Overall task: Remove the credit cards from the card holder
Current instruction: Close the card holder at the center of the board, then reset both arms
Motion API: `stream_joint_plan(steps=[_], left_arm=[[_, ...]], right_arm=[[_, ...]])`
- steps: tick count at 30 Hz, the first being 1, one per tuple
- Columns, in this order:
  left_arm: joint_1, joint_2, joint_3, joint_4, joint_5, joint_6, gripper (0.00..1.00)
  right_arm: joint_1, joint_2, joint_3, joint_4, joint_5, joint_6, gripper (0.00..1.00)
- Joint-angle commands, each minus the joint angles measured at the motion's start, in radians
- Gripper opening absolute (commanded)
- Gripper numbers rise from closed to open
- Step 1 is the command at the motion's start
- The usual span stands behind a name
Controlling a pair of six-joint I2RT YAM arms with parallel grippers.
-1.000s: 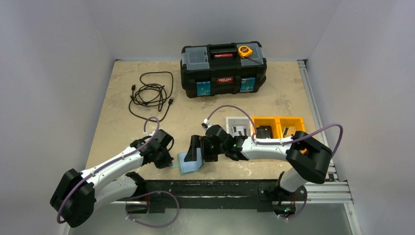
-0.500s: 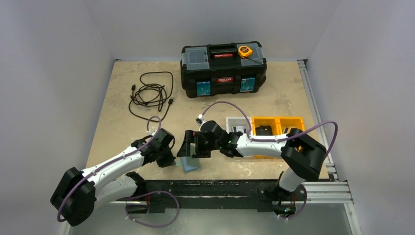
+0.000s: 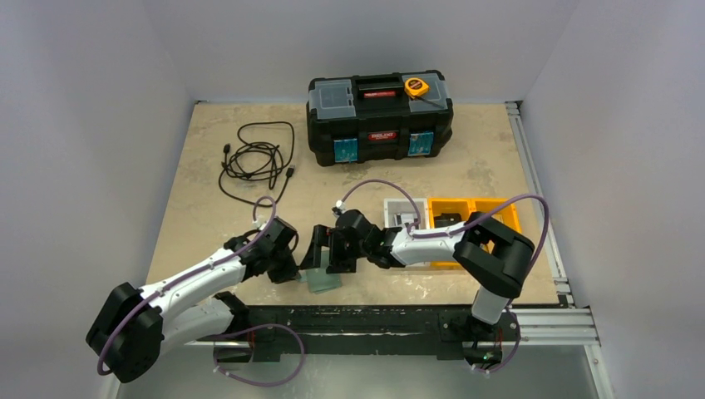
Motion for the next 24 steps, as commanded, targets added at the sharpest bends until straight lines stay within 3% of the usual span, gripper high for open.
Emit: stream_joint_plan(steps=[1,5,11,18,21,24], left_arm=[[-0.008,-0.020,0.043,0.024,0.010,0.030,0.04],[-0.008,-0.044,0.071,-0.003,0.000,0.049,0.13],[-0.005,-0.130,0.167,-0.123,-0.068,0.084,0.37],[0.020,-0.198,0.299,-0.245,-0.107,0.144,0.50],[0.022,-0.220,0.350,-0.268,-0.104,0.188,0.64],[0.022,-0.230,0.408,-0.281,-0.087,0.256,0.87]], right_arm=[[0.003,-0.002,-0.026,0.013,0.040,0.024,0.97],[0.002,-0.036,-0.017,-0.009,0.043,0.014,0.98],[0.001,-0.096,0.013,-0.066,0.071,-0.007,0.98],[-0.004,-0.160,0.047,-0.116,0.093,-0.029,0.99],[-0.004,-0.196,0.064,-0.157,0.124,-0.047,0.99],[-0.005,-0.254,0.085,-0.219,0.198,-0.085,0.99]])
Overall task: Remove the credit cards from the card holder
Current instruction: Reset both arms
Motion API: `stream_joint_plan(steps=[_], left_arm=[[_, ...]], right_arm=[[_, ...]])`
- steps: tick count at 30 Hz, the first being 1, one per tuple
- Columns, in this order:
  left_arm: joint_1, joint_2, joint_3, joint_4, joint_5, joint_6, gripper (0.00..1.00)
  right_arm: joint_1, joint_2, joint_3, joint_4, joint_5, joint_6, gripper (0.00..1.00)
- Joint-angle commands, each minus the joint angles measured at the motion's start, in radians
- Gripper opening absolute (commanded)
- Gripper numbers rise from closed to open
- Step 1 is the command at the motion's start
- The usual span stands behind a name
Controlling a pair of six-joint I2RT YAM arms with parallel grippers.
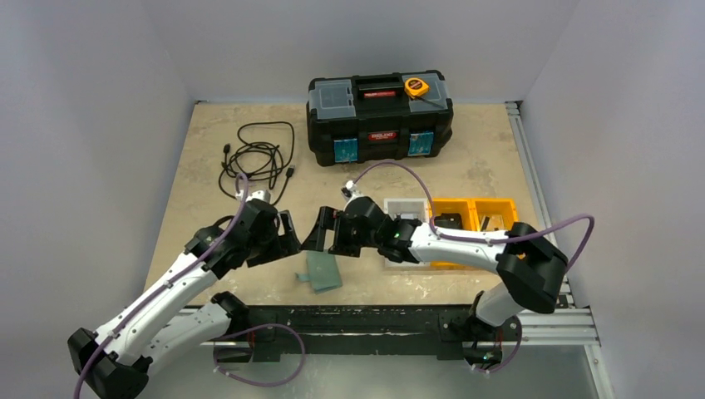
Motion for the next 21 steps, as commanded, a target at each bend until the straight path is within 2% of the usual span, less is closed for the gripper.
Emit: stream_joint_plan(steps=[1,3,9,15,21], left_arm=[[0.003,-0.032,0.129,0.022,0.011,0.108,0.91],[0.004,-0.047,0.166,0.010,0.007,0.153,1.00],[0.004,-0.038,0.246,-0.041,-0.011,0.231,1.00],[0.004,-0.029,0.266,-0.055,-0.028,0.261,1.00],[0.004,-0.035,0.256,-0.043,-0.023,0.279,1.00]], right_arm=[[0.009,-0.091,0.056,-0.145,0.105,-0.090,0.99],[0.009,-0.142,0.071,-0.226,0.205,-0.141,0.99],[0.008,-0.319,0.076,-0.345,0.380,-0.219,0.99],[0.008,-0.451,0.044,-0.375,0.466,-0.246,0.99],[0.008,-0.489,0.020,-0.379,0.479,-0.244,0.99]])
